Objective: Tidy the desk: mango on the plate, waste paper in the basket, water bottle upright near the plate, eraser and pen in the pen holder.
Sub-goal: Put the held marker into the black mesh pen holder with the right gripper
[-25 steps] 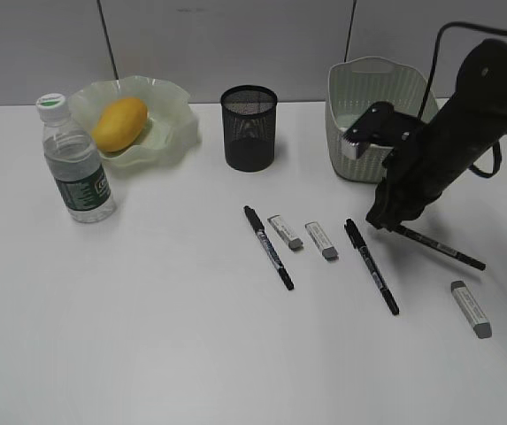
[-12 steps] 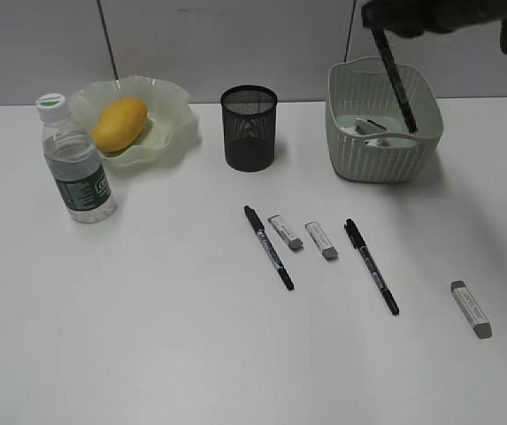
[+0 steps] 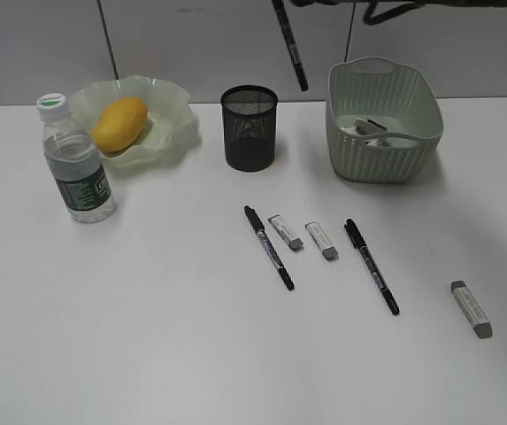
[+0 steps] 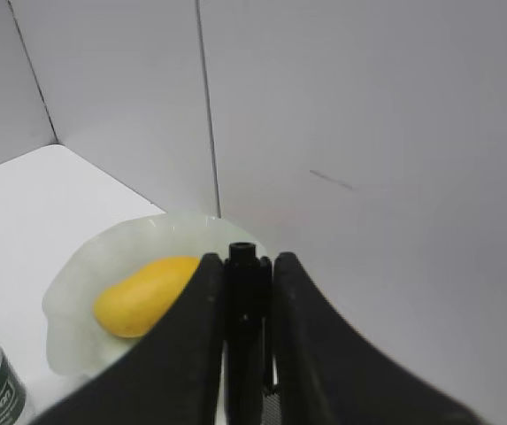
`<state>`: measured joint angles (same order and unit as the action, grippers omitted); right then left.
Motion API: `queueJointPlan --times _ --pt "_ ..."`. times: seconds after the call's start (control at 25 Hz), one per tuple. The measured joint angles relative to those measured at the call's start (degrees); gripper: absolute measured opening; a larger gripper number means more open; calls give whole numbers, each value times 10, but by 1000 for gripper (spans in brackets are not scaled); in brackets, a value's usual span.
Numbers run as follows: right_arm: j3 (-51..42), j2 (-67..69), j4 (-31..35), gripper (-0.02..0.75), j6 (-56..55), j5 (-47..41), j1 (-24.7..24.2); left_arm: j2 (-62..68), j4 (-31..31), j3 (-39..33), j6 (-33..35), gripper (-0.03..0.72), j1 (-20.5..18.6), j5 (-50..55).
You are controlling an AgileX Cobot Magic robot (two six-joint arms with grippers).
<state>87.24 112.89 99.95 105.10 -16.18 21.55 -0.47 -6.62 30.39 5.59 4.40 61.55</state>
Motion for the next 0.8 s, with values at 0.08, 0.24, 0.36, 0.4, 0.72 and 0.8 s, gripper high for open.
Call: queueJointPlan --times 0.08,0.24,0.36,0.4,0.72,0.8 --pt "29 30 28 136 31 -16 2 0 -1 0 0 445 0 0" --pt "85 88 39 135 48 -24 2 0 -1 0 0 445 0 0" --pt "124 124 40 136 50 -44 2 0 -1 0 0 445 0 0" --pt "137 135 41 136 51 -52 2 0 -1 0 0 445 0 0" --pt "200 195 42 136 70 -76 2 0 -2 0 0 436 0 0" --pt "204 206 42 136 87 -77 2 0 -2 0 0 435 0 0"
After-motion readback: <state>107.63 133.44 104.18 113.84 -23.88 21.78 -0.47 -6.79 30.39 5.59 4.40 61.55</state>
